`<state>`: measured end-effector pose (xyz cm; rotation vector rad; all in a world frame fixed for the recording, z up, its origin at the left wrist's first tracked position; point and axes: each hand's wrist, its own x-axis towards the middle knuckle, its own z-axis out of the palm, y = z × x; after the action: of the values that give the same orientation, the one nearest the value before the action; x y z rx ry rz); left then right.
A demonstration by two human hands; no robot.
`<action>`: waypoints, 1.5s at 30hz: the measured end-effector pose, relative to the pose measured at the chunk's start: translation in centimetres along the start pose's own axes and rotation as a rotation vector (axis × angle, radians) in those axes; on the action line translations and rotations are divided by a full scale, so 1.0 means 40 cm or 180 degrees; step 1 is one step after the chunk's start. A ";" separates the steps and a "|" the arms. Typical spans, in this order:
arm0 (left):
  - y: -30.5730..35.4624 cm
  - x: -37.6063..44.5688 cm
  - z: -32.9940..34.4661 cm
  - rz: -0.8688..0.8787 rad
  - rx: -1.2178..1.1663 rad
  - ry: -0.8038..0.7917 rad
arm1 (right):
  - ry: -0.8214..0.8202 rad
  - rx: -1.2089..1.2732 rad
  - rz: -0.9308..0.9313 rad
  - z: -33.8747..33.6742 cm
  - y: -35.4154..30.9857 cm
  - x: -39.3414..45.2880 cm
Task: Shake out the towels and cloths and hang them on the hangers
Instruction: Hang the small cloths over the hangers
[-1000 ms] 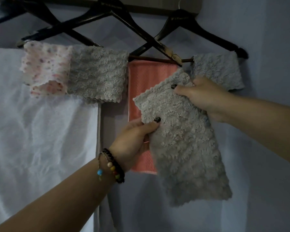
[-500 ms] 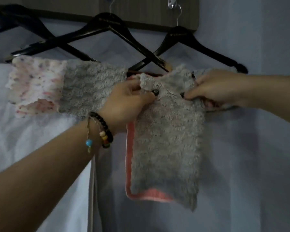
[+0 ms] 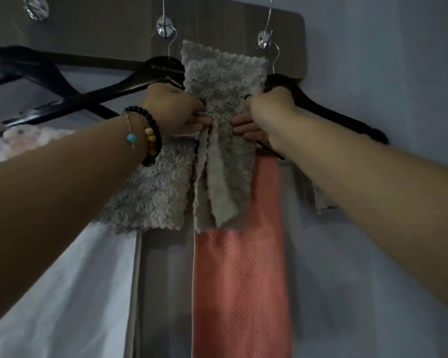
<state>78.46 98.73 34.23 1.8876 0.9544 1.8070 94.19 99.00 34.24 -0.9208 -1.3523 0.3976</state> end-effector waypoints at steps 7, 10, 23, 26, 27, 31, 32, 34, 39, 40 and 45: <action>-0.061 0.014 0.001 0.0737 0.0774 0.0357 | 0.0631 -0.0567 -0.1344 0.020 0.071 -0.016; -0.075 0.005 -0.010 0.1053 0.1717 0.0686 | 0.0668 -0.0877 -0.1874 0.020 0.110 -0.039; -0.041 0.000 -0.030 0.0517 0.1912 0.0346 | -0.0195 -0.2751 -0.2776 0.049 0.181 -0.040; -0.025 -0.013 -0.048 0.0481 0.1840 0.0084 | -0.0380 -0.2930 -0.2965 0.044 0.157 -0.053; -0.019 -0.018 -0.056 0.0486 0.1821 0.0034 | -0.0387 -0.3005 -0.2966 0.041 0.144 -0.062; 0.017 -0.058 -0.099 0.0760 0.2058 -0.0290 | -0.0576 -0.3065 -0.2708 0.030 0.079 -0.102; 0.029 -0.070 -0.110 0.0839 0.2083 -0.0362 | -0.0678 -0.3033 -0.2651 0.028 0.059 -0.109; 0.054 -0.085 -0.129 0.0960 0.2165 -0.0475 | -0.0921 -0.3060 -0.2418 0.022 0.013 -0.120; 0.110 -0.098 -0.146 0.0640 0.2657 -0.1309 | -0.1501 -0.3796 -0.1735 -0.002 -0.106 -0.136; 0.116 -0.098 -0.146 0.0577 0.2719 -0.1476 | -0.1640 -0.3883 -0.1519 -0.003 -0.125 -0.135; 0.132 -0.100 -0.127 0.0435 0.2769 -0.1857 | -0.1792 -0.4098 -0.0965 -0.004 -0.182 -0.128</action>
<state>74.87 91.28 35.44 2.7992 1.5250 0.7826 91.37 90.85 36.40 -1.6590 -2.2744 -0.6043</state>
